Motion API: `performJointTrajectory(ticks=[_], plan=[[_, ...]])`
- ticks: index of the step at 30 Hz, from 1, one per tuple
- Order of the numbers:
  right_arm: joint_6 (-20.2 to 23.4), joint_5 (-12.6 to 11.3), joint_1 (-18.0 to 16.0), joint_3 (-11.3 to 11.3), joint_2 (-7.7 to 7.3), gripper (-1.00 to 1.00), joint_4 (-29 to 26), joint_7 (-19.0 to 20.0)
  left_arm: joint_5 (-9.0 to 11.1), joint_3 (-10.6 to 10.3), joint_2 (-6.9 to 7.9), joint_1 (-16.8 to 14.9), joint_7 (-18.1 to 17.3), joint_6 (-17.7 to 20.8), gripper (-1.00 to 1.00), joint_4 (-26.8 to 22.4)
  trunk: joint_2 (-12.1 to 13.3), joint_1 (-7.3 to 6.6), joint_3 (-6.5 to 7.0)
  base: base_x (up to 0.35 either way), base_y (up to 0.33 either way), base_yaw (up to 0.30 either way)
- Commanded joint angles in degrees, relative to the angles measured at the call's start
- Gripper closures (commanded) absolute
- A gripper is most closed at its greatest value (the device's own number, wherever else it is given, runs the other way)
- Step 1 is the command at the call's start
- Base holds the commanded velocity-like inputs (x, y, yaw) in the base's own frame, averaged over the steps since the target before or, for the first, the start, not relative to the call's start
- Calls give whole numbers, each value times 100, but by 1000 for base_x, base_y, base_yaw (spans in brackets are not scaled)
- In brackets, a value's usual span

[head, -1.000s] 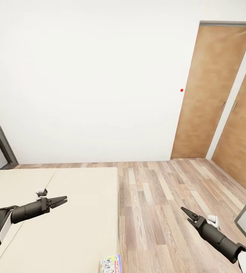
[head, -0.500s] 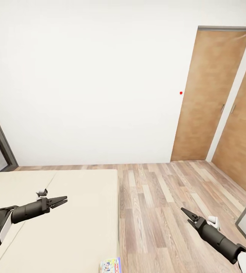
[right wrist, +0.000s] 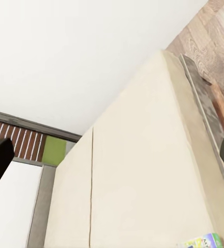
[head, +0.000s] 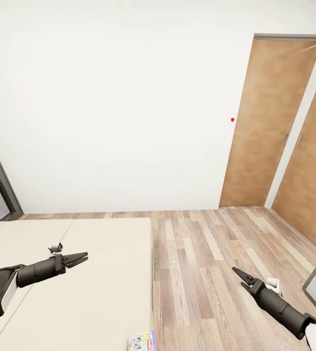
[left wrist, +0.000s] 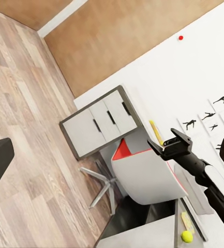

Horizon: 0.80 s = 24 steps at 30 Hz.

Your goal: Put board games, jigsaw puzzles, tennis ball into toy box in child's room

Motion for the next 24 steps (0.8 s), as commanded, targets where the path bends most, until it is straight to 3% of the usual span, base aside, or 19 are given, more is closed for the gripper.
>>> performJointTrajectory(ticks=[1, 7, 10, 16, 24], plan=[[43, -2, -8, -10, -1, -100, -4, 8, 2, 0, -2, -5, -19, 60, -100, 0, -14, 4, -14, 0, 0, 0], [64, 148, -10, -9, -8, -100, 9, -359, 1, -2, -18, -5, -22, 60, -100, 0, -14, 4, -14, 0, 0, 0], [74, 329, -18, -9, -1, -100, 16, -986, 1, -2, -20, -5, -22, 60, -100, 0, -14, 4, -14, 0, 0, 0], [75, 410, -34, 24, 12, -100, 19, -1961, 1, -2, -21, -5, -26, 60, -100, 0, -14, 4, -14, 0, 0, 0], [67, 425, -39, 42, 26, -100, 15, -2616, 1, -2, -23, -5, 76, 55, -100, 0, -14, 4, -14, 0, 0, 0]])
